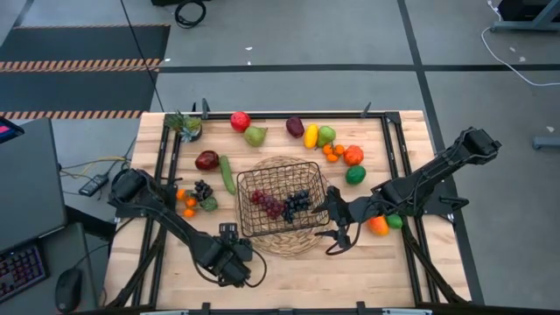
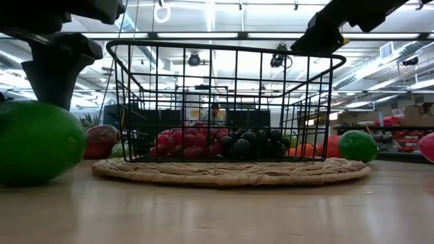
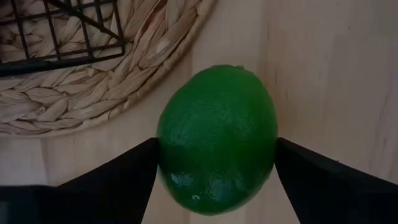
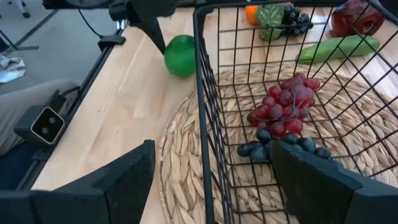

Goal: Build produce basket
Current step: Put the bottom left green lime into the black wire basket

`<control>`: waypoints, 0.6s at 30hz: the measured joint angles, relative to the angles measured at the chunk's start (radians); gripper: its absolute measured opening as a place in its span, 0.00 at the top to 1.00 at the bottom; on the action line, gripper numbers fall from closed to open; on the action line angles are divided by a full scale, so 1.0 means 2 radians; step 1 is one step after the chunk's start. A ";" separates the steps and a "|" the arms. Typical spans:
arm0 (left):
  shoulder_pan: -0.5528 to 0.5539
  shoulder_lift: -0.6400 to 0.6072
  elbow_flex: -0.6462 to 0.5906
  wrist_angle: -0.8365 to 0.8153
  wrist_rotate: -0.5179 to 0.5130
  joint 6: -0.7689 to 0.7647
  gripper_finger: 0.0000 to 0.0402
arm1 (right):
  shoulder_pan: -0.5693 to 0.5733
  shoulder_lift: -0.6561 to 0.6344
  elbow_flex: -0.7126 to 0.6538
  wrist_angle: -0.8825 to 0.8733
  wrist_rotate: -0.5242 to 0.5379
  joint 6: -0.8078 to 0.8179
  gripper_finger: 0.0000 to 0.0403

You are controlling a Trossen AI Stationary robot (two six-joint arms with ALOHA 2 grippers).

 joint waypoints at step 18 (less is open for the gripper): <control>0.008 -0.011 0.004 -0.021 0.015 0.025 0.34 | 0.000 0.000 0.000 -0.005 0.002 0.005 0.19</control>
